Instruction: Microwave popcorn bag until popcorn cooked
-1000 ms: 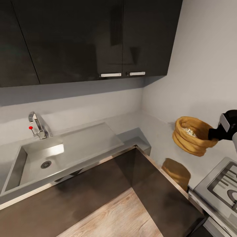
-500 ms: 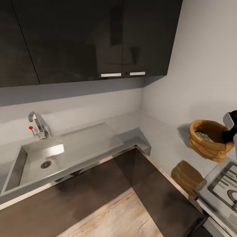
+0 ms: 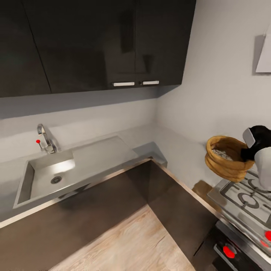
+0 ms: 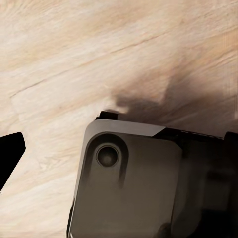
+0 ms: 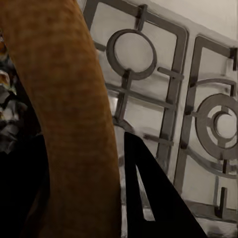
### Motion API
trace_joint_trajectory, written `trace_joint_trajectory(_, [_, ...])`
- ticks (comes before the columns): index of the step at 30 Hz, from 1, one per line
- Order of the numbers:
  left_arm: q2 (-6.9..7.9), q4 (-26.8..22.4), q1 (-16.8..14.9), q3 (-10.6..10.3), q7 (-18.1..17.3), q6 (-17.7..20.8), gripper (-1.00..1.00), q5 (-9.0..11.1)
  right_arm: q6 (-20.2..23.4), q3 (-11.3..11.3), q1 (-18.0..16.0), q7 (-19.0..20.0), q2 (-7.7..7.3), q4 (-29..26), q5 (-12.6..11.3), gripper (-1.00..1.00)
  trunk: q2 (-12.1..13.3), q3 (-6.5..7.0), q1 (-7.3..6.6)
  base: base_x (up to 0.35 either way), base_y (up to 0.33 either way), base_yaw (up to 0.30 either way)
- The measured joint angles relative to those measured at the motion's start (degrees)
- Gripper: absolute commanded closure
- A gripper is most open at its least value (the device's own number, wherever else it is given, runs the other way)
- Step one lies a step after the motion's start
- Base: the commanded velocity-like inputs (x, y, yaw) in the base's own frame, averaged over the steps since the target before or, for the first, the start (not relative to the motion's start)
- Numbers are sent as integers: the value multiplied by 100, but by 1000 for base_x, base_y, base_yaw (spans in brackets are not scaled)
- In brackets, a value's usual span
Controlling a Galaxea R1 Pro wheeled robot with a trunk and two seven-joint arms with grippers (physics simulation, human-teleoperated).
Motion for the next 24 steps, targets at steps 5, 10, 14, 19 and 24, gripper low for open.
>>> trace_joint_trajectory(5, [0,1,4,7,0,0,-100,0,10,-704,-1,-404,475,-8,45,100,1,-13,0,-341,131,-277])
trace_joint_trajectory(10, [0,1,5,6,0,0,-100,0,10,-1564,-17,-1083,714,-11,55,100,0,-27,-1,-341,137,-278])
trace_joint_trajectory(14, [0,0,7,-1,0,1,-100,1,-256,-2115,-11,-1649,896,-2,57,100,0,-38,0,-341,137,-278])
trace_joint_trajectory(19, [0,-1,7,-1,0,1,-100,-3,-442,-2365,-19,-1988,1036,12,41,100,-1,-46,-3,-115,38,-143])
trace_joint_trajectory(24, [1,0,7,-7,0,-2,-100,-7,-456,-2356,-24,-1972,1110,29,63,100,-3,-46,-1,-167,0,-2])
